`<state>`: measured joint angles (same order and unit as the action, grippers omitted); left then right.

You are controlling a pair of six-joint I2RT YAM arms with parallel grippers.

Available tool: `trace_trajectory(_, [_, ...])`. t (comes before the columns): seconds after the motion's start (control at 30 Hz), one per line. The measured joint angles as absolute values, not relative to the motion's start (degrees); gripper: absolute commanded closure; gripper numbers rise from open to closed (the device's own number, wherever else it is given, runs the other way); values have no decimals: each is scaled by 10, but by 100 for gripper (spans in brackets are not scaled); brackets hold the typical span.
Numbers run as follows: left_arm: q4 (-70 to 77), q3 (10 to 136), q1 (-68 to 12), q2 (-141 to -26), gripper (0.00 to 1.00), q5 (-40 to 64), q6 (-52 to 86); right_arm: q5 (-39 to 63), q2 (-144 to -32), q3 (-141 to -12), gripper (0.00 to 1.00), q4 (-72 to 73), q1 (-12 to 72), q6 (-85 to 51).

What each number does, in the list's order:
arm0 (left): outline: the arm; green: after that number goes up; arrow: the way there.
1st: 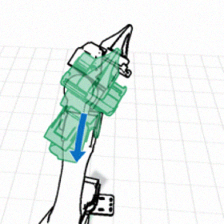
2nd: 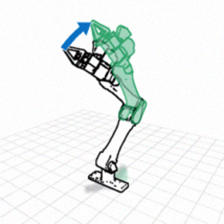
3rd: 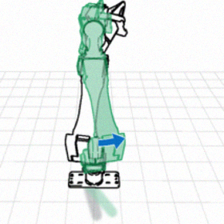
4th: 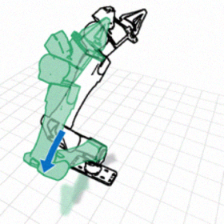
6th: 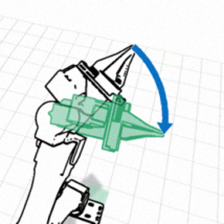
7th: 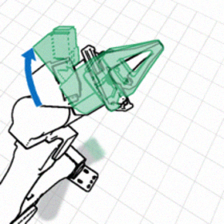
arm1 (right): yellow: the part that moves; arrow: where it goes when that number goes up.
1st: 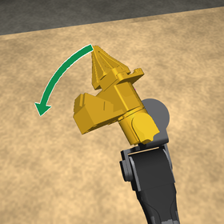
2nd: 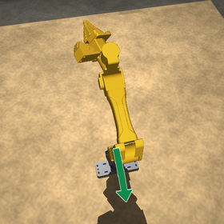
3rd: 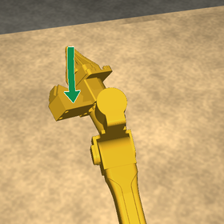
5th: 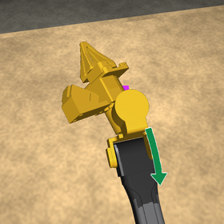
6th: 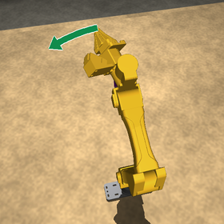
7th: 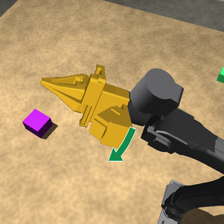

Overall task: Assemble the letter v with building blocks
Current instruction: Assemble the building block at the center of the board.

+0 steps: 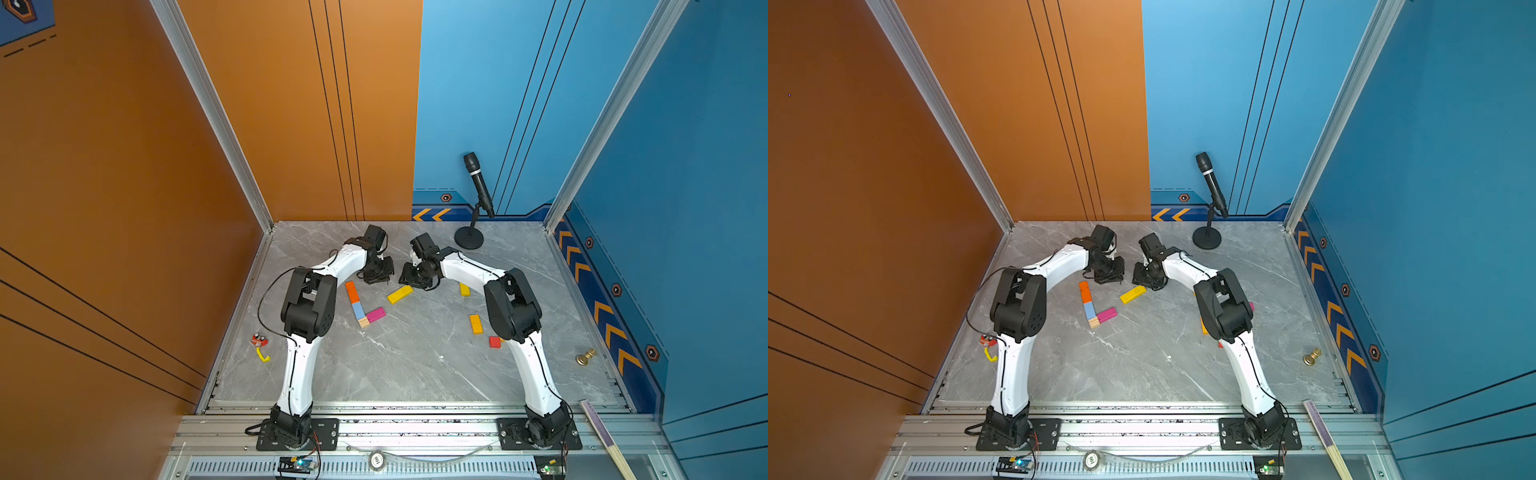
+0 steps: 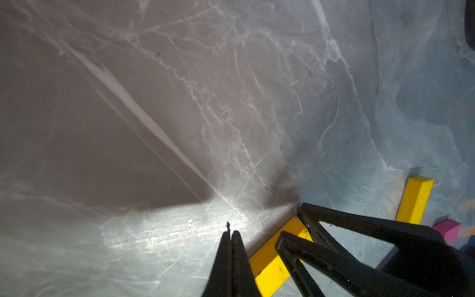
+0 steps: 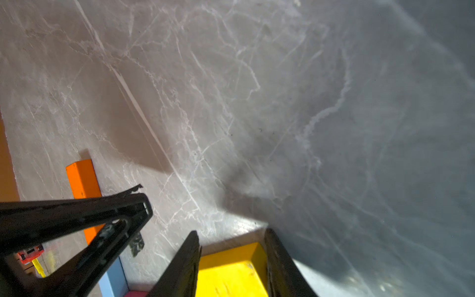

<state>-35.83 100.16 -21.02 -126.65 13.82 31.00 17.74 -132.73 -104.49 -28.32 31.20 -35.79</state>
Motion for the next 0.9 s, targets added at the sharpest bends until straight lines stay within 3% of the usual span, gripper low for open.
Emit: trace_trajectory(0.9, [-349,956,-230,-1263,100,140,308,166,-1307,-1013,62,-281,323,-358])
